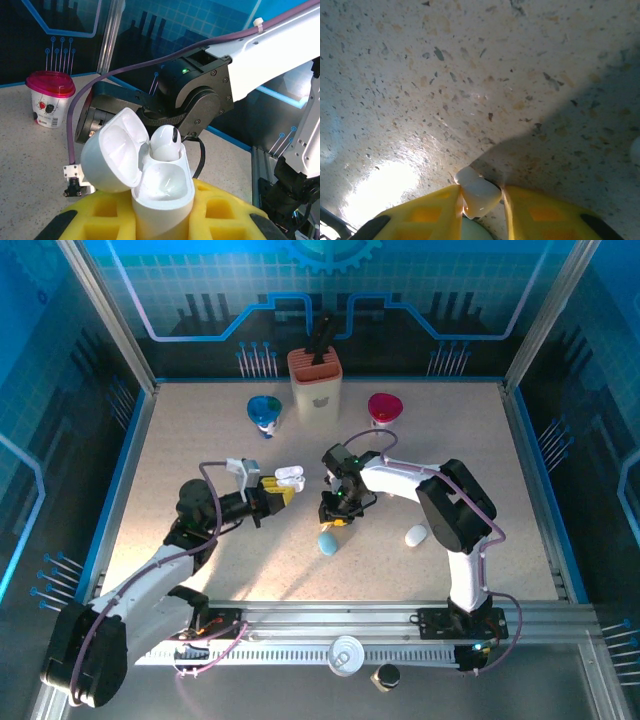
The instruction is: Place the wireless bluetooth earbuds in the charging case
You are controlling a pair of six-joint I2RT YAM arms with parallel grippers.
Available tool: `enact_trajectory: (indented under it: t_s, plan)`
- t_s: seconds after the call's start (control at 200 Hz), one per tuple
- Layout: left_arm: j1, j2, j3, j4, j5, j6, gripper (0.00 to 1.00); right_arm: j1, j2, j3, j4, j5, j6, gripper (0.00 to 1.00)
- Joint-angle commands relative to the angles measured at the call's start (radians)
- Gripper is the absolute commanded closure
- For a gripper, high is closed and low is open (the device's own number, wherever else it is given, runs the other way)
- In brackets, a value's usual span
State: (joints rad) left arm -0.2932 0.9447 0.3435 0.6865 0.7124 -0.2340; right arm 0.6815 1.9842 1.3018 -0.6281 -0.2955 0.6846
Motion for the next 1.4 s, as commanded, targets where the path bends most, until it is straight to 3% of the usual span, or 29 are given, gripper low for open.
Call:
enact_trajectory:
  t_s: [0.0,0.34,0.65,1.056,1.396]
  plan:
    - [0.01,-0.021,-0.018,0.036,0.002,0.02,1.0,0.015,0.022,-0.021,0.0,0.017,-0.023,0.75]
    - [0.007,-0.07,-0.044,-0.004,-0.067,0.096,1.0,0.005,-0.154,-0.135,0.136,0.071,-0.034,0.78]
    - [0.003,0.02,-0.025,0.058,-0.085,0.128,1.0,-0.015,-0.343,-0.189,0.19,0.168,-0.078,0.79]
    - [-0.007,0.178,0.004,0.159,-0.079,0.161,1.0,0.001,-0.58,-0.154,0.192,0.259,-0.155,0.79]
    - [-0.016,0.237,0.034,0.161,-0.04,0.195,1.0,0.066,-0.582,-0.004,0.121,0.278,-0.218,0.79]
